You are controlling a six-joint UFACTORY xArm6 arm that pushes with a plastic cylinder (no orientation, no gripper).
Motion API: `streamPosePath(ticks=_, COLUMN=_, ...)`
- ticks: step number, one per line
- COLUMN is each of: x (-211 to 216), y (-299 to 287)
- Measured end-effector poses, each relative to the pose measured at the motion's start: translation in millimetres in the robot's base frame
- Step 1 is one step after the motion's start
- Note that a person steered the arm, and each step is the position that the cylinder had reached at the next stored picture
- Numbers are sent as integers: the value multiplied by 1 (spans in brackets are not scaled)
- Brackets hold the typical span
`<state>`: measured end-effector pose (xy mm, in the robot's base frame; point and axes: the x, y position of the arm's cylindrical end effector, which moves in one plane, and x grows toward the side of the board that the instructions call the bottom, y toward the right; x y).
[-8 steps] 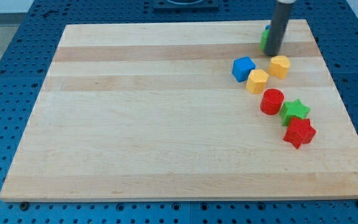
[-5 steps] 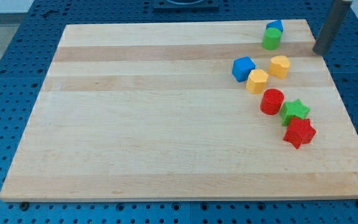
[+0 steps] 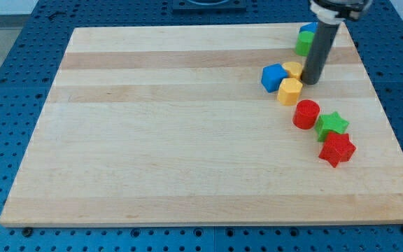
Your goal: Move yellow heart towards the center
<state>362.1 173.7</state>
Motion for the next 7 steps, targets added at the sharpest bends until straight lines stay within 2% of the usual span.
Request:
streamPosePath(ticks=3, x=-28, y=-9)
streamPosePath(ticks=6, x=-28, y=-86)
streamPosePath(ticks=7, x=-38, y=-86)
